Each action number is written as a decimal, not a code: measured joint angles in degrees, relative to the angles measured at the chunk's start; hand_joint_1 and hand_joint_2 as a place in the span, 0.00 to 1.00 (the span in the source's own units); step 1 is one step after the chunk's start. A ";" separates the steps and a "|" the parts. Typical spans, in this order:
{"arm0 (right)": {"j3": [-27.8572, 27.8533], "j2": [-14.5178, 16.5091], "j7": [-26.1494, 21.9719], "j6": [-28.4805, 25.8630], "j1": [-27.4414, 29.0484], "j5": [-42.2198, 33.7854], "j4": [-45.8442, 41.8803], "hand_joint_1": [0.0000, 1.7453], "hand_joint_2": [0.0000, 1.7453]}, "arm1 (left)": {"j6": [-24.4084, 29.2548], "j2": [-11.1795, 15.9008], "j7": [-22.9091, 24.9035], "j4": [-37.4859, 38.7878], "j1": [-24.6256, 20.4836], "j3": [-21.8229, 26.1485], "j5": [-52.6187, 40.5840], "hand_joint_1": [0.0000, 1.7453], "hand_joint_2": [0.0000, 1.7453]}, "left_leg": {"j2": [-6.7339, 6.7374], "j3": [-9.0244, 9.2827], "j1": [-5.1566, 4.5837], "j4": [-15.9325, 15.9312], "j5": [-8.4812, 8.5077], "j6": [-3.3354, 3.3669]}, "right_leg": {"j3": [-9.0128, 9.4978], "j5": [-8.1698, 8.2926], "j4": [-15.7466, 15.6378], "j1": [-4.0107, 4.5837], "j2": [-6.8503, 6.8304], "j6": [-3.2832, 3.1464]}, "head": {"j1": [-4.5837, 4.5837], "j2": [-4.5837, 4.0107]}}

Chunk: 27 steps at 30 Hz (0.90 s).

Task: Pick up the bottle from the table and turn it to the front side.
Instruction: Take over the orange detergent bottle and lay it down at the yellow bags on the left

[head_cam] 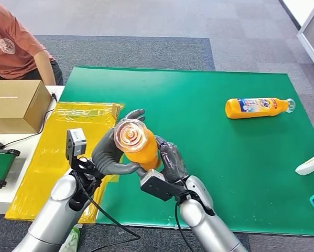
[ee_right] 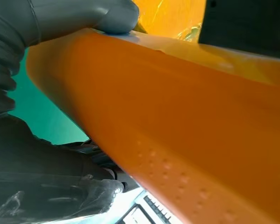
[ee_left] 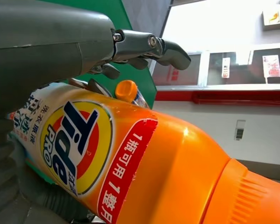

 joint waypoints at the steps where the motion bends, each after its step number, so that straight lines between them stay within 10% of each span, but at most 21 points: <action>1: 0.27 -0.01 0.24 0.18 -0.25 -0.01 0.09 1.00 1.00 | -0.15 0.12 0.08 0.18 -0.18 -0.37 0.02 0.00 1.00 | 0.00 0.00 0.00 0.00 0.00 0.00 | -0.01 0.00 0.00 0.00 0.00 0.00 | 0.00 -0.01; 10: 0.97 -0.07 2.01 2.25 -2.79 -0.03 1.95 1.00 1.00 | -1.83 1.75 0.78 2.87 -3.35 -3.10 -1.01 0.02 1.00 | 0.00 0.00 0.00 0.00 0.02 0.00 | 0.01 0.01 0.01 0.00 -0.01 0.00 | 0.01 0.00; 14: 1.22 -0.13 2.12 2.86 -3.25 0.25 2.70 1.00 1.00 | -2.48 2.88 1.20 4.06 -5.07 -4.47 -3.28 0.93 1.00 | 0.00 -0.01 0.00 0.00 0.02 0.00 | 0.01 0.02 0.01 0.00 -0.01 0.00 | 0.01 -0.01; 15: 1.22 -0.17 2.21 2.84 -3.37 0.36 2.86 1.00 1.00 | -2.58 3.25 1.33 4.33 -5.60 -4.86 -4.17 1.00 1.00 | 0.00 -0.02 0.00 0.00 0.02 0.00 | 0.00 0.02 0.01 0.00 -0.01 0.00 | 0.01 0.00; 27: 1.25 -0.37 2.72 2.58 -3.67 1.10 3.34 1.00 1.00 | -0.39 5.15 0.60 5.05 -7.44 -6.92 -8.91 1.00 1.00 | 0.00 -0.03 0.00 0.00 0.01 0.00 | 0.00 0.01 0.01 0.00 -0.01 0.00 | -0.01 0.01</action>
